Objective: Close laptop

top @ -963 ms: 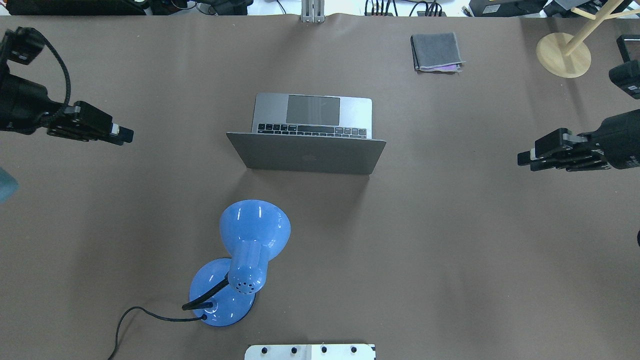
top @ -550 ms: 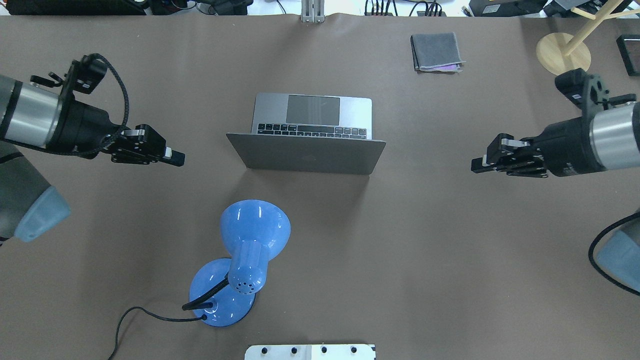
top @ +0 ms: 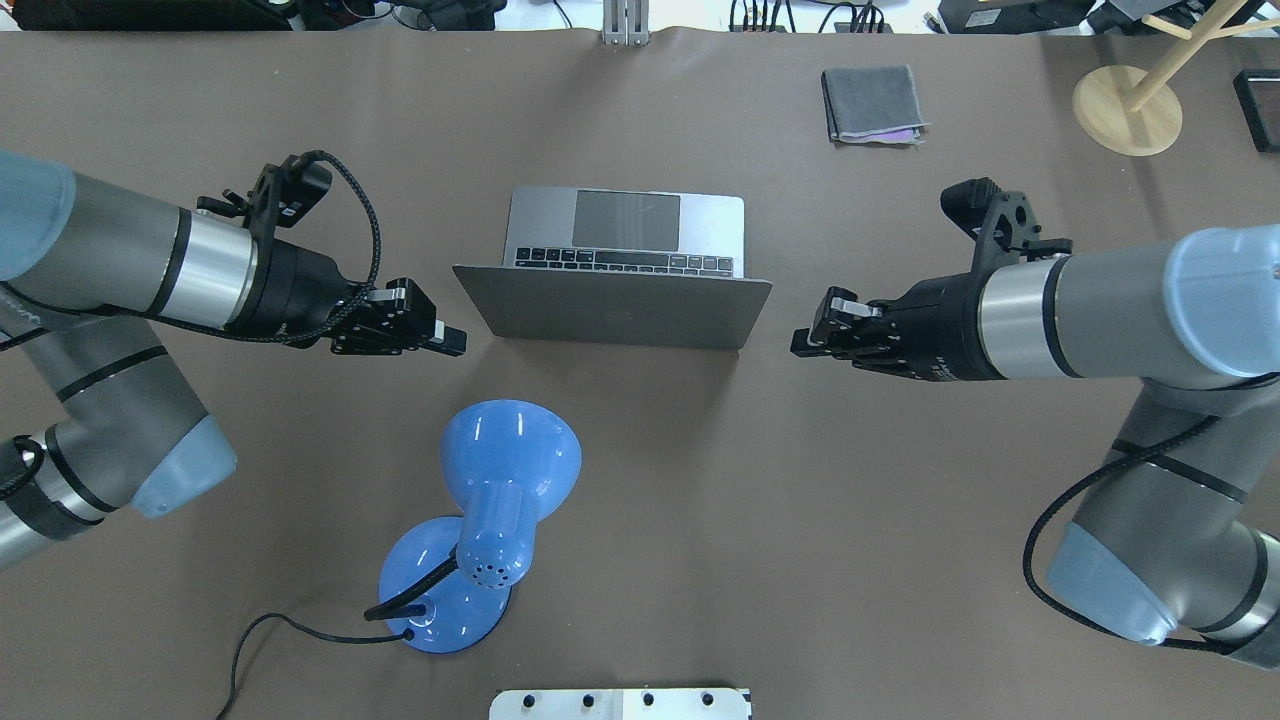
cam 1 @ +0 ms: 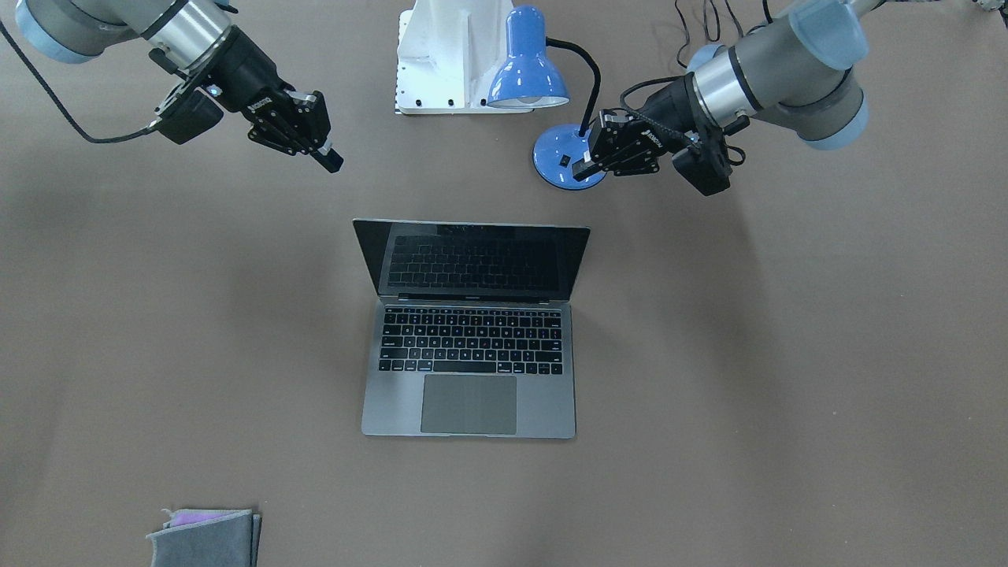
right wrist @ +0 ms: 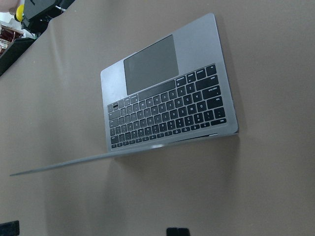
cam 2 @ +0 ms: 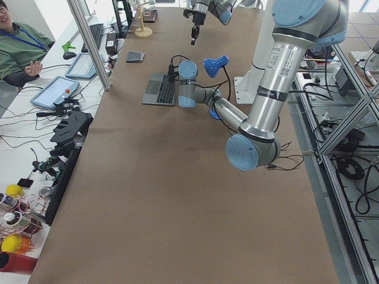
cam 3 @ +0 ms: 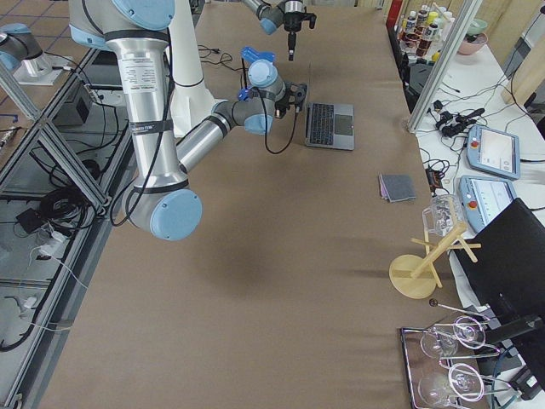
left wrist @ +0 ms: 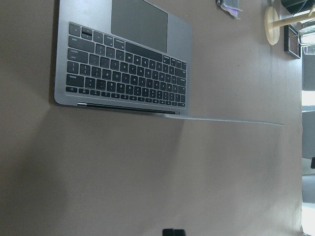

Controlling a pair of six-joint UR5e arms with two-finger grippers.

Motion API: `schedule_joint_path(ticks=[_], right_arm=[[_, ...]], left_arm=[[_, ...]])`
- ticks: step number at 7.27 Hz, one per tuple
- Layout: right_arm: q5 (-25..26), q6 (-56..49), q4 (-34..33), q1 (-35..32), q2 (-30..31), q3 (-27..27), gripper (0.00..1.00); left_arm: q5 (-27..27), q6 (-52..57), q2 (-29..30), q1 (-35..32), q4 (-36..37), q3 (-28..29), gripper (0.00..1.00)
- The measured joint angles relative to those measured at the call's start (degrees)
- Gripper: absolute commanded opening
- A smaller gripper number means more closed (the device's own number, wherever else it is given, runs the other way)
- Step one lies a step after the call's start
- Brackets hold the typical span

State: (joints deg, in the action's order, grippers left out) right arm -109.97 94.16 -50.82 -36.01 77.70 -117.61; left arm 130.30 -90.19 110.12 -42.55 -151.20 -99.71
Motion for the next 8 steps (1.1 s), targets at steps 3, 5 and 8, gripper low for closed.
schedule_joint_path(ticks=[3,5,8], right_arm=[[4.55,1.03,-0.09,1.92,-4.83,3.99,0.00],[5.89,0.95,-0.15,1.67,-7.28,6.89,0.00],[6.10,0.44,-0.03,-0.23,-8.05,9.06,0.00]], left_arm=[[-2.47,0.16,1.95,0.97,0.00,2.66,0.00],[-2.95,0.48,2.92,0.97,0.20,3.82,0.00],[-4.13,0.62,4.09,0.73,0.33,5.08,0.00]])
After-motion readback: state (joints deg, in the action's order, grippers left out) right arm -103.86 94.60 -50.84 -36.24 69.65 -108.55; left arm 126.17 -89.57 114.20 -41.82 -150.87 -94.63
